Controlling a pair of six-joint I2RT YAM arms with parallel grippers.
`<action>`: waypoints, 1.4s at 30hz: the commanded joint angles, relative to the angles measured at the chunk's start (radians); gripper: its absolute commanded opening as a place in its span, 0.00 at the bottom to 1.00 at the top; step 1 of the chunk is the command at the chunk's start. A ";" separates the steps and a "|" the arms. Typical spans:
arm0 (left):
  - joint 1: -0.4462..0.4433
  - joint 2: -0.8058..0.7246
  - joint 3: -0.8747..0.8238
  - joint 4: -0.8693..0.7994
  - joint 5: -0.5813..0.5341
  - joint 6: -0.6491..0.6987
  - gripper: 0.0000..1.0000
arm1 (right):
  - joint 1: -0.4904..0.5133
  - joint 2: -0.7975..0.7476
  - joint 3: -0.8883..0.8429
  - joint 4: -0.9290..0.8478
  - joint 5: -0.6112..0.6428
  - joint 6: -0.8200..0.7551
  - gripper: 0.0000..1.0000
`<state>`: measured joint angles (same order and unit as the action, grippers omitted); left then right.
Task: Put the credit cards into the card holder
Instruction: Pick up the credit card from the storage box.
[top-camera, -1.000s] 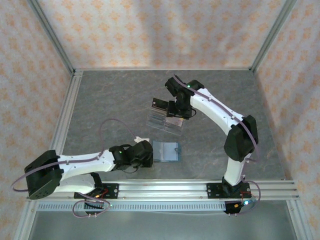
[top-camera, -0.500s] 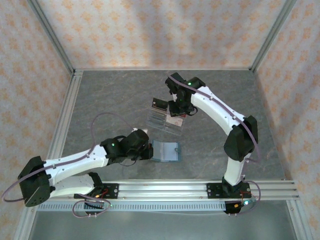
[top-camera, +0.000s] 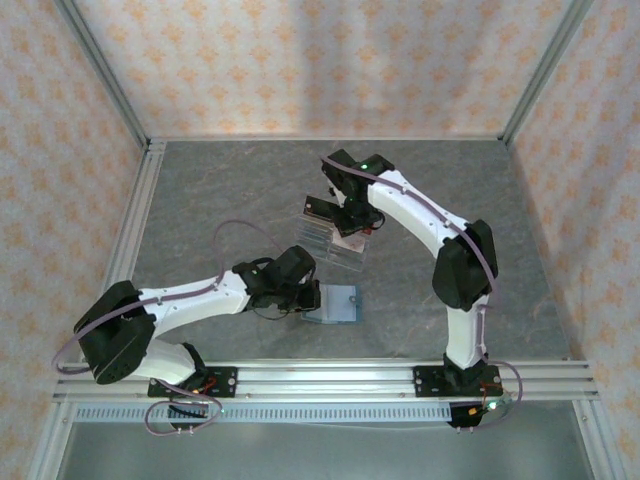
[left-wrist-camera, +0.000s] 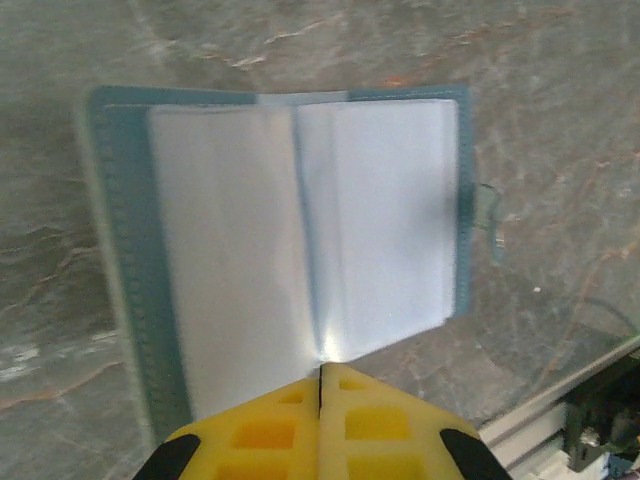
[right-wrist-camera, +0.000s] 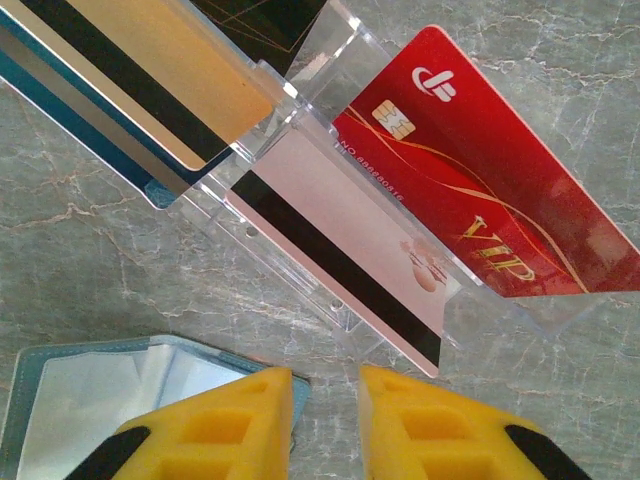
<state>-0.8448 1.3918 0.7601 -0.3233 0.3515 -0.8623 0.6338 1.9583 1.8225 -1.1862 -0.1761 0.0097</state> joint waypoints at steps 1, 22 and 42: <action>0.017 -0.007 -0.038 0.019 0.022 0.018 0.06 | 0.001 0.016 0.038 -0.030 0.009 -0.039 0.24; 0.042 0.035 -0.113 0.045 0.046 0.044 0.05 | 0.028 0.122 0.102 -0.023 0.110 -0.060 0.26; 0.056 -0.004 -0.140 0.039 0.043 0.039 0.05 | 0.034 0.169 0.106 -0.015 0.176 -0.074 0.18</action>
<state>-0.8021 1.4120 0.6346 -0.2787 0.3935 -0.8360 0.6666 2.0972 1.9133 -1.1889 -0.0471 -0.0544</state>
